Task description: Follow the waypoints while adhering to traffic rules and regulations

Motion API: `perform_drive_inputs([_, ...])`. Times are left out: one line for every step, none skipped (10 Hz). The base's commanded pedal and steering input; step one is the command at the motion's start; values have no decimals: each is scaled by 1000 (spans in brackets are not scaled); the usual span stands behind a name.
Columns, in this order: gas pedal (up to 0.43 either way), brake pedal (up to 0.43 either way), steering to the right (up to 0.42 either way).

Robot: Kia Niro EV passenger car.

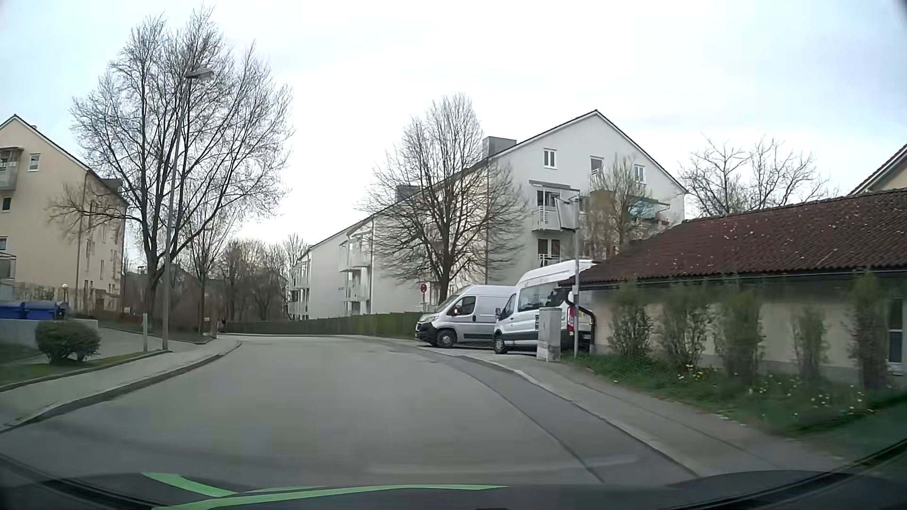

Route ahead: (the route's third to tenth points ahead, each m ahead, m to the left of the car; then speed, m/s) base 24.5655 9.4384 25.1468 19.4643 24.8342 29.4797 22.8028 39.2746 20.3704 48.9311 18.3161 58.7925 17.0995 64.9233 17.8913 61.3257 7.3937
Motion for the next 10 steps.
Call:
perform_drive_inputs([0,24,-52])
perform_drive_inputs([0,43,-51])
perform_drive_inputs([0,73,-52])
perform_drive_inputs([0,85,-51])
perform_drive_inputs([0,91,-51])
perform_drive_inputs([0,104,-52])
perform_drive_inputs([0,122,-52])
perform_drive_inputs([0,128,-52])
perform_drive_inputs([0,140,-53])
perform_drive_inputs([0,152,-53])
